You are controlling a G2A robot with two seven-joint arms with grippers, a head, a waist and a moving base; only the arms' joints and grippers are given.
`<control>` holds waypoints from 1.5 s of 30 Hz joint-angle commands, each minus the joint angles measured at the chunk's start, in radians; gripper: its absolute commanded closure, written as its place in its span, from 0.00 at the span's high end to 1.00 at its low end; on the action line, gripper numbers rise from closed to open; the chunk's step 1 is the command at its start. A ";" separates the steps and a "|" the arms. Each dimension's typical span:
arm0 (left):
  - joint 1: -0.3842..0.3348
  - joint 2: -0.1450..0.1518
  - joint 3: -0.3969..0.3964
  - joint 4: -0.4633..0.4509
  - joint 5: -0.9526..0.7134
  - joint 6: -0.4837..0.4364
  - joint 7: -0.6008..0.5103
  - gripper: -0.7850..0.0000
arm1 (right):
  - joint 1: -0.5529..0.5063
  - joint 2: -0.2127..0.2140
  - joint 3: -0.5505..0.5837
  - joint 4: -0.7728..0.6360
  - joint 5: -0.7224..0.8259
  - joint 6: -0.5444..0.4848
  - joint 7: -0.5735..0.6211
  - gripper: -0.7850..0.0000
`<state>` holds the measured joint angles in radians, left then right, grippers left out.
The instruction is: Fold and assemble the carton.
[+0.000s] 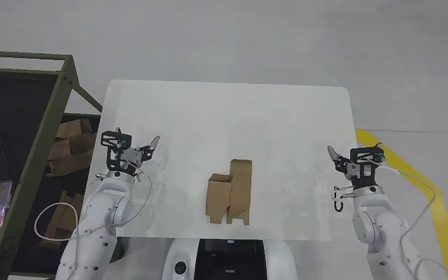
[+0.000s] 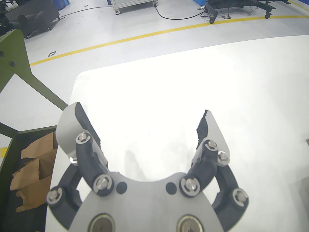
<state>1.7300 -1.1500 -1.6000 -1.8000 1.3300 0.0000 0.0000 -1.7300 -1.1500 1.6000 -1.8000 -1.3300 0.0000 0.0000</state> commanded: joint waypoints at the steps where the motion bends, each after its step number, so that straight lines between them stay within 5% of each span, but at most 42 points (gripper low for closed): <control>1: 0.000 0.000 0.000 0.000 0.000 0.000 0.000 1.00 | 0.000 0.000 0.000 0.000 0.000 0.000 0.000 1.00; 10: 0.000 0.000 0.000 0.000 0.000 0.000 0.000 1.00 | 0.000 0.000 0.000 0.000 0.000 0.000 0.000 1.00; 16: 0.015 0.000 -0.006 -0.031 -0.052 -0.080 -0.026 1.00 | 0.000 0.000 0.000 0.000 0.000 0.000 0.000 1.00; 28: 0.039 0.019 -0.111 -0.094 -0.550 -0.424 -0.417 1.00 | 0.000 0.000 0.000 0.000 0.000 0.000 0.000 1.00; 37: 0.024 0.039 -0.133 -0.092 -0.759 -0.517 -0.678 1.00 | 0.000 0.000 0.000 0.000 0.000 0.000 0.000 1.00; 45: 0.024 0.039 -0.133 -0.092 -0.759 -0.517 -0.678 1.00 | 0.000 0.000 0.000 0.000 0.000 0.000 0.000 1.00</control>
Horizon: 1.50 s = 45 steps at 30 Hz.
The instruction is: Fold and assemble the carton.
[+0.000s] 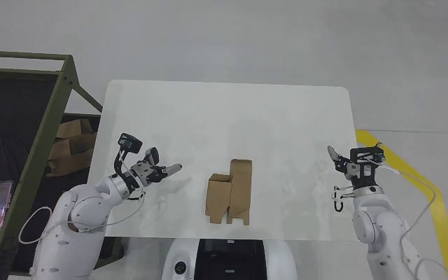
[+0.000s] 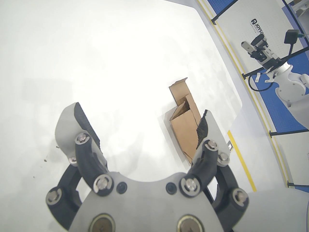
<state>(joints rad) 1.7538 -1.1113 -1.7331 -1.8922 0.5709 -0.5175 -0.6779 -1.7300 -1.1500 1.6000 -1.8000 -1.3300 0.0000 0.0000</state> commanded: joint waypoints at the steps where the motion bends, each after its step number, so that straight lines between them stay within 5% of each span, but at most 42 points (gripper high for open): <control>1: 0.000 0.000 0.000 0.000 0.000 0.000 0.000 1.00 | 0.000 0.000 0.000 0.000 0.000 0.000 0.000 1.00; 5: -0.002 0.000 0.029 0.022 -0.084 -0.021 -0.035 1.00 | 0.001 -0.001 -0.001 0.005 0.018 -0.007 -0.003 1.00; 16: -0.062 0.019 0.097 0.110 -0.358 0.031 -0.306 1.00 | 0.006 -0.003 0.007 0.001 0.232 -0.238 -0.045 1.00; 22: -0.078 0.026 0.155 0.119 -0.435 0.080 -0.421 1.00 | 0.030 -0.009 -0.002 -0.016 0.335 -0.235 -0.012 1.00; 45: -0.098 0.029 0.243 0.157 -0.419 0.145 -0.391 1.00 | 0.051 -0.016 -0.014 -0.031 0.439 -0.215 0.050 1.00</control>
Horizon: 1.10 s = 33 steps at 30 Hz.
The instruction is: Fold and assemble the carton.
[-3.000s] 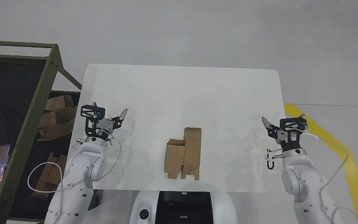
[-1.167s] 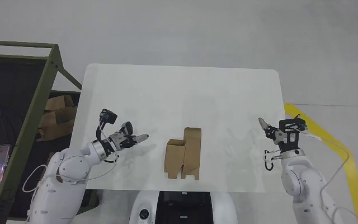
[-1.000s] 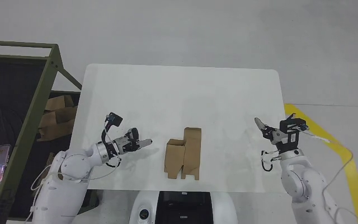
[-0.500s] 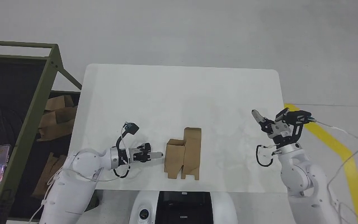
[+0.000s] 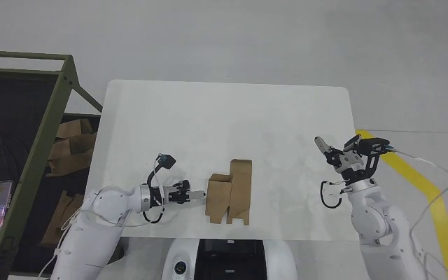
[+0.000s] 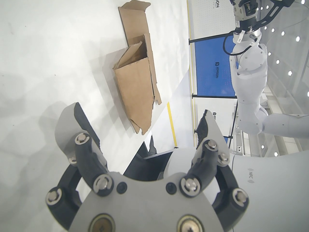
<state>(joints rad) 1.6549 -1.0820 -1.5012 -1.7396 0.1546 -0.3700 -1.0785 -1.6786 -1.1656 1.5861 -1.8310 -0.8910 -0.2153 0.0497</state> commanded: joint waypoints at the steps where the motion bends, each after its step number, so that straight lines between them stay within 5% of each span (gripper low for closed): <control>1: -0.001 -0.002 0.020 0.014 -0.021 -0.005 0.025 1.00 | 0.000 0.000 0.000 0.000 0.000 0.000 0.000 1.00; 10: -0.039 -0.005 0.082 0.082 -0.080 -0.021 0.079 1.00 | 0.000 0.000 0.000 0.000 0.000 0.000 0.000 1.00; 23: -0.076 -0.006 0.161 0.150 -0.065 -0.008 0.132 0.87 | 0.000 0.000 0.000 0.000 0.000 0.000 0.000 1.00; 30: -0.086 -0.007 0.191 0.180 -0.072 -0.014 0.164 0.70 | 0.000 0.000 0.000 0.000 0.000 0.000 0.000 1.00; 33: -0.088 -0.006 0.199 0.187 -0.077 -0.017 0.172 0.54 | 0.000 0.000 0.000 0.000 0.000 0.000 0.000 1.00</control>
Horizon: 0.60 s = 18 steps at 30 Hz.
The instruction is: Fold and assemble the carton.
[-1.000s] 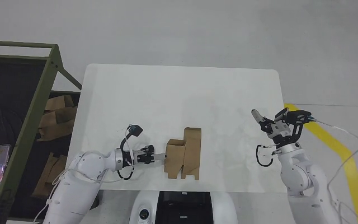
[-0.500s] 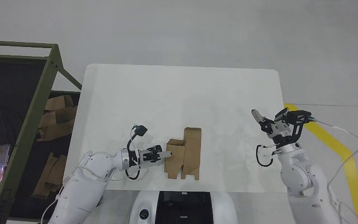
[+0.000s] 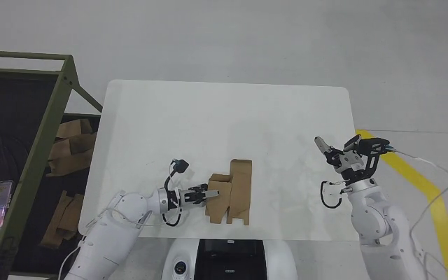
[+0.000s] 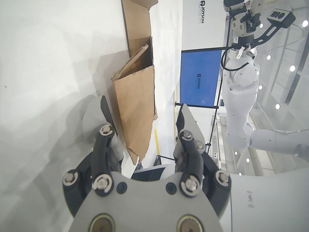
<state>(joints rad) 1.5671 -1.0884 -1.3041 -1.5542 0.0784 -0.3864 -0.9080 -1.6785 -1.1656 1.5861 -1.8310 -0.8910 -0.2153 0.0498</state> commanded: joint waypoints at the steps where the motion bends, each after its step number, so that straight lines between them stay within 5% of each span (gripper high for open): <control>1: 0.000 0.001 0.004 0.003 -0.001 -0.002 0.004 0.51 | 0.000 0.000 0.000 0.000 0.000 0.000 0.000 1.00; 8: -0.008 0.003 0.023 0.016 0.002 0.010 0.014 0.36 | 0.000 0.000 0.000 0.000 0.000 0.000 0.000 1.00; 13: -0.016 0.004 0.032 0.023 0.001 0.015 0.022 0.00 | 0.000 0.000 0.000 0.000 0.000 0.000 0.000 1.00; 18: -0.019 0.006 0.037 0.026 -0.006 0.005 0.029 0.00 | 0.000 0.000 0.000 0.000 0.000 0.000 0.000 1.00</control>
<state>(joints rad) 1.5489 -1.0822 -1.2674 -1.5285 0.0742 -0.3782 -0.8815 -1.6785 -1.1656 1.5861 -1.8310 -0.8910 -0.2153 0.0498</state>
